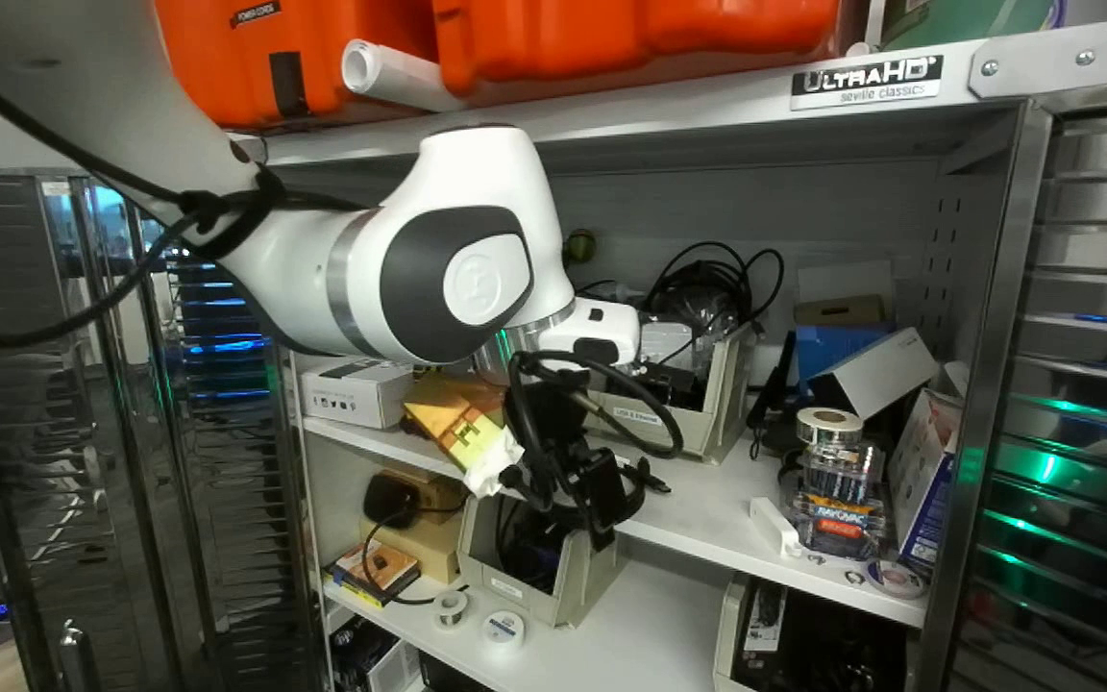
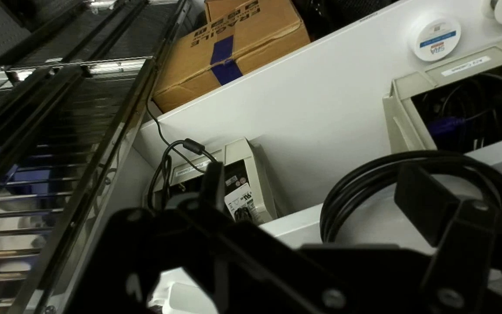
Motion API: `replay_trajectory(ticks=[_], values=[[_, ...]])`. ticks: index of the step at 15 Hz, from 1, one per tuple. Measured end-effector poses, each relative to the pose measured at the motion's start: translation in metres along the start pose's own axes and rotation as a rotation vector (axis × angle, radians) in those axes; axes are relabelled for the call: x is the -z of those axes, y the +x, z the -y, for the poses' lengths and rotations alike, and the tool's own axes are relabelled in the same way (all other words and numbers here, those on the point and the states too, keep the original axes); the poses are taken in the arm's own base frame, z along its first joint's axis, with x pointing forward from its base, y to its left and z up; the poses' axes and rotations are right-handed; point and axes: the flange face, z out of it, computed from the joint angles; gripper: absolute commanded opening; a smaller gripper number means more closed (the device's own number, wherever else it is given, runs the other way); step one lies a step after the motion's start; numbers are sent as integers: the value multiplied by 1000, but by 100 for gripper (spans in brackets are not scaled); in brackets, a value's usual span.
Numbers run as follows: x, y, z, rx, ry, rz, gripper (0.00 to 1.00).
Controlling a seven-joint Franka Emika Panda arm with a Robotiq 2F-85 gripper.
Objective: Put the cable in the storage box
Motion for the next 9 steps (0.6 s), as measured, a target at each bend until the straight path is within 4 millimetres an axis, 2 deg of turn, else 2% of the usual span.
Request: replay_trajectory(ticks=[5,9], values=[[-3,25,19,-75,12,-25,100],[-14,33,31,-110,12,-22,100]])
